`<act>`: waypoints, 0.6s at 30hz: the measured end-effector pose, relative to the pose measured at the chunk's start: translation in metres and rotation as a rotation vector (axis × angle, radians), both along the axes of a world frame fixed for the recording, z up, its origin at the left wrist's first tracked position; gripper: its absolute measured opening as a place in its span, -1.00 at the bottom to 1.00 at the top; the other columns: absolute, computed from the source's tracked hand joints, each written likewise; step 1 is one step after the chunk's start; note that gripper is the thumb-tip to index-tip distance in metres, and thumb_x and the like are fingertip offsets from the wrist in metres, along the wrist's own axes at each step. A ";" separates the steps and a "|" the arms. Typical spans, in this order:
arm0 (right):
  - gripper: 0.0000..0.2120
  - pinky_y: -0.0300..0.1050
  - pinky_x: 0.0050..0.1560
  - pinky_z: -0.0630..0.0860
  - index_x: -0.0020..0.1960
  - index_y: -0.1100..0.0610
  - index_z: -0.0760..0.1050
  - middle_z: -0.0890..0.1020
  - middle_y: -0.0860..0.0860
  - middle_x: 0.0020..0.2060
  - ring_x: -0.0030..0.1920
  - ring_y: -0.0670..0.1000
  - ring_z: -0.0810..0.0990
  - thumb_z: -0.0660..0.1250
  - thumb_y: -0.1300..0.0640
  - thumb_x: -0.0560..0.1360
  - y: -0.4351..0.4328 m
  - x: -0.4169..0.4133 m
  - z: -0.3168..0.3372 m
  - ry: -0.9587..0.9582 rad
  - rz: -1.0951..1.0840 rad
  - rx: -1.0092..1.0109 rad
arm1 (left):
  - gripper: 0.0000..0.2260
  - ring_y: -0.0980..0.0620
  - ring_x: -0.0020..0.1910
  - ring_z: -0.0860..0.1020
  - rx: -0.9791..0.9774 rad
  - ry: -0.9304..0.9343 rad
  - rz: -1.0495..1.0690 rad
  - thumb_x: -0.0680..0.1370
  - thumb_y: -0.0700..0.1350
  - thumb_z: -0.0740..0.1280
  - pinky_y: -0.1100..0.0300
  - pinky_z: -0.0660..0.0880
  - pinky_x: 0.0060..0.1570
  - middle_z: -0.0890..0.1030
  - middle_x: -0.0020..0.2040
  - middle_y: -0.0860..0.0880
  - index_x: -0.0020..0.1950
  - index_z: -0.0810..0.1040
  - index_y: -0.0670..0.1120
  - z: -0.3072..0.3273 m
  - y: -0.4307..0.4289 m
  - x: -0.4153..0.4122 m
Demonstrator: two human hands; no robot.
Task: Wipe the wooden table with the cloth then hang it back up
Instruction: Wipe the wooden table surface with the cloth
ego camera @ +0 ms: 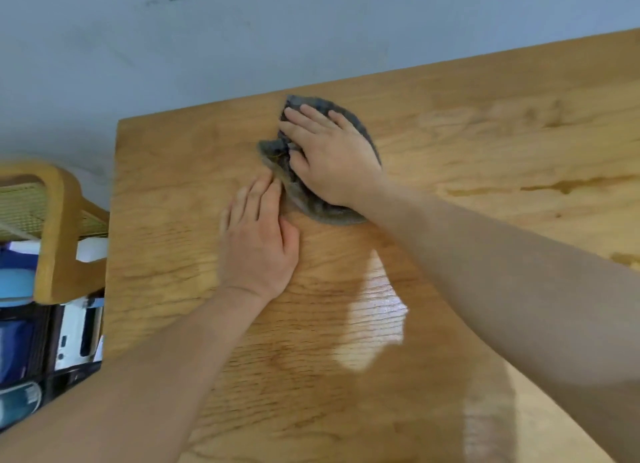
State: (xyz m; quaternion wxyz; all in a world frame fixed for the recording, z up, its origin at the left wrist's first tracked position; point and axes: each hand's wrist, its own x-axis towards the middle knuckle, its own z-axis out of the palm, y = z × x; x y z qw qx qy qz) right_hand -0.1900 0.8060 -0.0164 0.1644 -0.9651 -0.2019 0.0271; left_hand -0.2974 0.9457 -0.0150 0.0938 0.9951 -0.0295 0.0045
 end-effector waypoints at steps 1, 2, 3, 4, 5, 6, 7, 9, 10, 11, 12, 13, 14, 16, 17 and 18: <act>-0.53 0.00 0.48 0.00 0.48 0.05 0.29 0.25 -0.04 0.51 0.52 -0.04 0.12 0.05 0.01 0.59 -0.019 0.001 -0.001 -0.021 -0.067 0.016 | -0.51 -0.07 0.48 0.22 -0.006 -0.010 -0.010 0.54 -0.03 0.01 -0.07 0.16 0.46 0.32 0.49 -0.07 0.45 0.32 -0.13 0.000 -0.001 0.001; -0.53 0.01 0.48 0.02 0.47 0.06 0.31 0.26 -0.02 0.51 0.52 -0.03 0.13 0.06 0.03 0.58 -0.040 0.004 -0.002 -0.032 -0.167 0.028 | -0.51 -0.07 0.48 0.23 -0.012 -0.017 -0.012 0.54 -0.03 0.02 -0.08 0.17 0.45 0.32 0.49 -0.06 0.45 0.32 -0.12 0.000 -0.001 0.002; -0.53 0.02 0.48 0.02 0.47 0.08 0.31 0.26 -0.01 0.51 0.52 -0.02 0.13 0.05 0.03 0.57 -0.057 0.006 -0.002 -0.031 -0.278 0.035 | -0.51 -0.07 0.48 0.23 -0.016 -0.019 -0.006 0.54 -0.03 0.03 -0.09 0.18 0.44 0.32 0.48 -0.06 0.44 0.33 -0.12 0.000 -0.001 0.002; -0.52 0.05 0.49 0.02 0.47 0.10 0.29 0.25 0.01 0.51 0.53 0.00 0.12 0.04 0.03 0.58 -0.065 0.009 -0.002 -0.024 -0.380 0.031 | -0.52 -0.07 0.48 0.24 -0.017 -0.020 0.000 0.54 -0.03 0.03 -0.10 0.19 0.43 0.33 0.48 -0.06 0.44 0.33 -0.13 0.001 0.000 0.001; -0.51 0.07 0.49 0.01 0.48 0.11 0.27 0.23 0.02 0.52 0.53 0.02 0.11 0.03 0.03 0.58 -0.062 0.013 -0.003 -0.021 -0.465 0.014 | -0.51 -0.08 0.48 0.24 -0.016 -0.024 -0.001 0.54 -0.03 0.03 -0.11 0.19 0.43 0.33 0.48 -0.07 0.44 0.33 -0.13 0.001 0.000 0.001; -0.51 0.08 0.48 0.00 0.49 0.11 0.25 0.21 0.03 0.52 0.53 0.04 0.09 0.03 0.02 0.58 -0.051 0.015 -0.004 -0.024 -0.526 -0.005 | -0.51 -0.08 0.47 0.24 -0.014 -0.026 -0.007 0.54 -0.03 0.03 -0.11 0.19 0.43 0.33 0.48 -0.07 0.44 0.34 -0.13 0.001 -0.001 0.001; -0.50 0.08 0.48 0.00 0.49 0.11 0.25 0.21 0.03 0.52 0.53 0.04 0.09 0.03 0.02 0.57 -0.032 0.016 -0.004 -0.026 -0.538 -0.015 | -0.51 -0.09 0.47 0.24 -0.013 -0.022 -0.010 0.53 -0.03 0.03 -0.10 0.19 0.44 0.33 0.48 -0.08 0.43 0.34 -0.13 0.001 -0.001 0.001; -0.50 0.06 0.47 -0.01 0.49 0.09 0.25 0.21 0.01 0.53 0.53 0.02 0.08 0.03 0.00 0.57 0.014 0.014 -0.005 -0.026 -0.381 0.006 | -0.52 -0.11 0.46 0.26 -0.010 -0.016 0.003 0.52 -0.03 0.03 -0.09 0.18 0.44 0.35 0.46 -0.11 0.41 0.36 -0.14 0.000 -0.001 0.001; -0.50 0.06 0.48 -0.03 0.49 0.08 0.25 0.20 0.00 0.53 0.53 0.00 0.07 0.03 -0.01 0.58 0.036 0.010 -0.004 -0.020 -0.265 0.026 | -0.53 -0.14 0.45 0.27 -0.009 -0.013 0.011 0.52 -0.04 0.03 -0.09 0.19 0.43 0.38 0.44 -0.14 0.38 0.38 -0.16 0.000 -0.001 0.001; -0.51 0.04 0.49 -0.05 0.49 0.06 0.25 0.19 -0.02 0.53 0.54 -0.01 0.07 0.03 -0.01 0.59 0.049 0.007 -0.002 -0.004 -0.167 0.039 | -0.54 -0.17 0.43 0.29 -0.012 -0.013 0.018 0.51 -0.05 0.04 -0.10 0.20 0.43 0.41 0.41 -0.18 0.34 0.40 -0.19 -0.001 -0.001 0.000; -0.53 0.03 0.49 -0.04 0.48 0.05 0.26 0.20 -0.03 0.53 0.53 -0.02 0.08 0.04 0.00 0.59 0.049 0.006 0.000 0.015 -0.094 0.043 | -0.56 -0.19 0.41 0.31 -0.020 -0.018 0.018 0.51 -0.06 0.05 -0.11 0.22 0.42 0.42 0.38 -0.20 0.31 0.41 -0.21 -0.001 -0.001 0.000; -0.53 0.02 0.49 -0.03 0.48 0.05 0.27 0.22 -0.03 0.52 0.53 -0.03 0.09 0.05 0.01 0.59 0.039 0.005 0.001 0.028 -0.035 0.046 | -0.58 -0.20 0.40 0.33 -0.028 -0.029 0.011 0.51 -0.07 0.07 -0.11 0.23 0.41 0.43 0.37 -0.21 0.29 0.42 -0.22 -0.002 0.000 0.000; -0.54 0.00 0.48 0.00 0.47 0.05 0.29 0.25 -0.04 0.51 0.52 -0.04 0.12 0.06 0.02 0.58 0.022 0.004 0.000 0.020 0.006 0.042 | -0.59 -0.19 0.39 0.33 -0.033 -0.040 -0.001 0.51 -0.08 0.08 -0.11 0.24 0.40 0.42 0.38 -0.19 0.29 0.42 -0.22 -0.002 0.000 -0.001; -0.54 -0.02 0.48 0.04 0.45 0.06 0.33 0.30 -0.03 0.49 0.51 -0.05 0.16 0.07 0.05 0.56 -0.028 0.006 -0.004 -0.013 -0.045 0.052 | -0.58 -0.15 0.41 0.31 -0.047 -0.056 -0.019 0.51 -0.09 0.09 -0.09 0.22 0.41 0.39 0.42 -0.14 0.33 0.40 -0.18 -0.002 0.002 0.001; -0.55 -0.02 0.48 0.05 0.44 0.07 0.34 0.30 -0.01 0.49 0.51 -0.03 0.17 0.06 0.05 0.57 -0.055 0.011 -0.005 -0.028 -0.158 0.056 | -0.58 -0.13 0.43 0.30 -0.050 -0.055 -0.019 0.52 -0.09 0.09 -0.08 0.21 0.42 0.37 0.44 -0.11 0.35 0.38 -0.17 -0.002 0.002 0.002; -0.55 -0.01 0.49 0.04 0.45 0.08 0.32 0.29 0.01 0.49 0.51 -0.01 0.16 0.05 0.06 0.58 -0.077 0.017 -0.003 -0.038 -0.280 0.059 | -0.58 -0.12 0.44 0.28 -0.049 -0.050 -0.017 0.52 -0.09 0.09 -0.08 0.20 0.43 0.36 0.45 -0.11 0.36 0.37 -0.16 -0.002 0.003 0.001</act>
